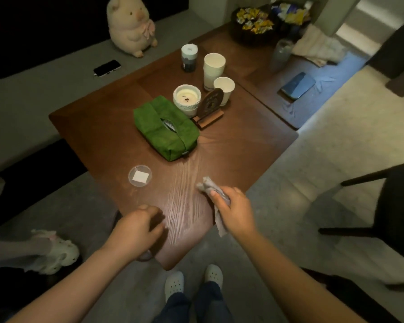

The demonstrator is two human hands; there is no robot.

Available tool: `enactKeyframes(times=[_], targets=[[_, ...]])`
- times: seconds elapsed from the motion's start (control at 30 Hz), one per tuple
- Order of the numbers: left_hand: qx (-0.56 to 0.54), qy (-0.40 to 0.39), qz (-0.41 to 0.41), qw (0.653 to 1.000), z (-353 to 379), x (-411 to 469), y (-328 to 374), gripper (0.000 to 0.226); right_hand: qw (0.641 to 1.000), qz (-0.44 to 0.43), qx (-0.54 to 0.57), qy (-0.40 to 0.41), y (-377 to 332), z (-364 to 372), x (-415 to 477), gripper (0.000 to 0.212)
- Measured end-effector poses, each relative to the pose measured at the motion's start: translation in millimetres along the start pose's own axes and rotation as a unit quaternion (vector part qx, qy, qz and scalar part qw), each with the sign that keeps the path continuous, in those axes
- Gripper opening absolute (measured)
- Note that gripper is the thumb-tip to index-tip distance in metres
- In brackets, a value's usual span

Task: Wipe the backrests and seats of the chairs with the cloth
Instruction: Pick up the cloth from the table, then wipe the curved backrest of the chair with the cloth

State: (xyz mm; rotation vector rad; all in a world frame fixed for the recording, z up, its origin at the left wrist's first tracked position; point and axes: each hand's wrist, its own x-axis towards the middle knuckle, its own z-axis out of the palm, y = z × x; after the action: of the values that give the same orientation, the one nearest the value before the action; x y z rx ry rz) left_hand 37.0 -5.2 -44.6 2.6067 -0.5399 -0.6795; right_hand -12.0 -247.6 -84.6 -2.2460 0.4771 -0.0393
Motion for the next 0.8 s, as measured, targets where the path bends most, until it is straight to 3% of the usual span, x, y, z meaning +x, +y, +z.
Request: enactKeyframes(times=[0.17,0.33,0.6,0.8], targets=[[-0.013,-0.044,0.075,0.996,-3,0,48,0.032,0.987,0.107,0.067,0.097,19,-35,-65,0.030],[0.047,-0.104,0.183,0.977,7,0,111,0.035,0.960,0.171,0.097,0.198,37,-73,-128,0.020],[0.103,-0.156,0.303,0.934,61,-25,200,0.042,0.892,0.243,0.104,0.366,78,-113,-247,0.019],[0.149,-0.181,0.373,0.898,123,-69,271,0.042,0.839,0.302,0.104,0.439,122,-139,-349,0.019]])
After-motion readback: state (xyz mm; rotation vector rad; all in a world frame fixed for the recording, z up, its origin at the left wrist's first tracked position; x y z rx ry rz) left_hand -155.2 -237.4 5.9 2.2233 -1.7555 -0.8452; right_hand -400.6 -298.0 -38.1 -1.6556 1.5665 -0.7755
